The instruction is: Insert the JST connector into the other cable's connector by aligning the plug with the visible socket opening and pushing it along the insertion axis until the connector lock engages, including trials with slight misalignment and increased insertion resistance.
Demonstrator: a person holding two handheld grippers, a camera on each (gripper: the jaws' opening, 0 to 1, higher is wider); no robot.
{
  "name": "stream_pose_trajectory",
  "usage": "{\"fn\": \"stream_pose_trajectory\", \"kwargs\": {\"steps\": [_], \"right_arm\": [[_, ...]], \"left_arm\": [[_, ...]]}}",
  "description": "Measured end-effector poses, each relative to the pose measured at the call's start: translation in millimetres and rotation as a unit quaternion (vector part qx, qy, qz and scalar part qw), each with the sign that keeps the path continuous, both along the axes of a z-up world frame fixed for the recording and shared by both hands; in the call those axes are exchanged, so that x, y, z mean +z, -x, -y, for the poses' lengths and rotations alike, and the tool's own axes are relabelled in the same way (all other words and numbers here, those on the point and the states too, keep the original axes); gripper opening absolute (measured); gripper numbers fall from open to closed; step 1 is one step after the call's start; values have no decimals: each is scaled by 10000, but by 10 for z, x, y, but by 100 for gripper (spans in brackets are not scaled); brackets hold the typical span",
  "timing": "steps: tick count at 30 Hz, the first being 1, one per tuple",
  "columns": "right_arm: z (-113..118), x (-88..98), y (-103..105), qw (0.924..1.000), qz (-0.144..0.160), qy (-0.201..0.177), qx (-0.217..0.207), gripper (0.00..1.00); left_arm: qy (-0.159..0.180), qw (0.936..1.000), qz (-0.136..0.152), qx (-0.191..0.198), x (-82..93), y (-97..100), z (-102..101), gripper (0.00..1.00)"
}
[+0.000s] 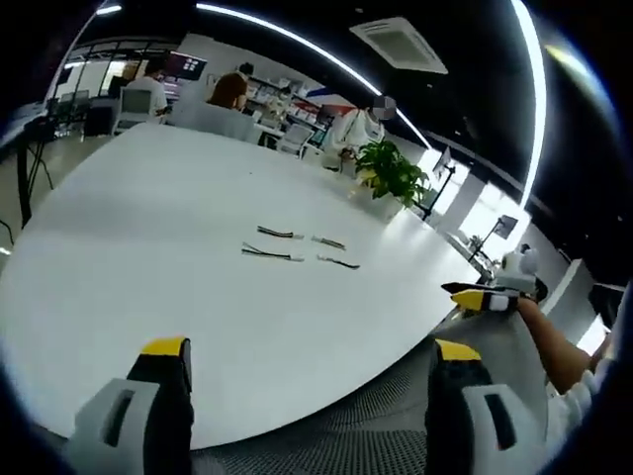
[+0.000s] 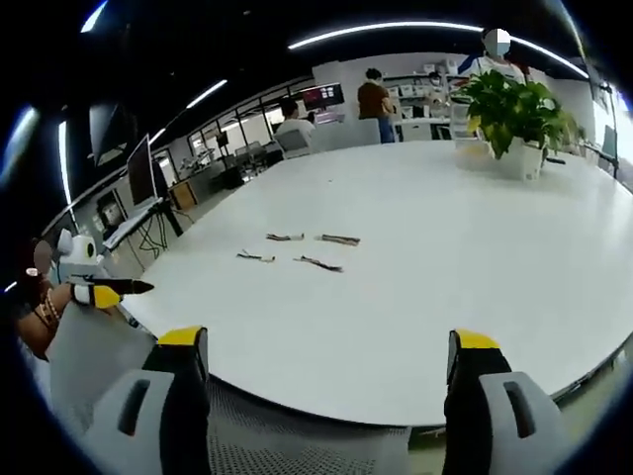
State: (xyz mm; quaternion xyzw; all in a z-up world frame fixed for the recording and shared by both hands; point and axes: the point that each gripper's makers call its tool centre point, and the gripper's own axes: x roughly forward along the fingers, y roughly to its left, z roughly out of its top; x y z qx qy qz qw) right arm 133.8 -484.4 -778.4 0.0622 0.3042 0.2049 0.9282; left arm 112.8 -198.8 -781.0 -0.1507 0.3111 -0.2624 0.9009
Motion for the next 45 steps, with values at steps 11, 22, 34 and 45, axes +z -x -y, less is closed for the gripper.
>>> {"fn": "stream_pose_trajectory", "kwargs": {"steps": [11, 22, 34, 45], "right_arm": [[-35, -137, 75, 9984, -478, 198, 235, 100], [-52, -159, 100, 9975, -547, 258, 354, 100], [-6, -152, 77, 9979, -578, 155, 236, 99], [108, -86, -51, 9976, -561, 319, 240, 98]], "left_arm": [[-295, 9992, -282, -52, -123, 41, -32, 99], [-253, 9991, -320, -67, -118, 59, -1, 99], [-203, 9980, -444, -390, -104, 135, 77, 99], [-268, 9984, -321, -388, 32, -76, 19, 99]]}}
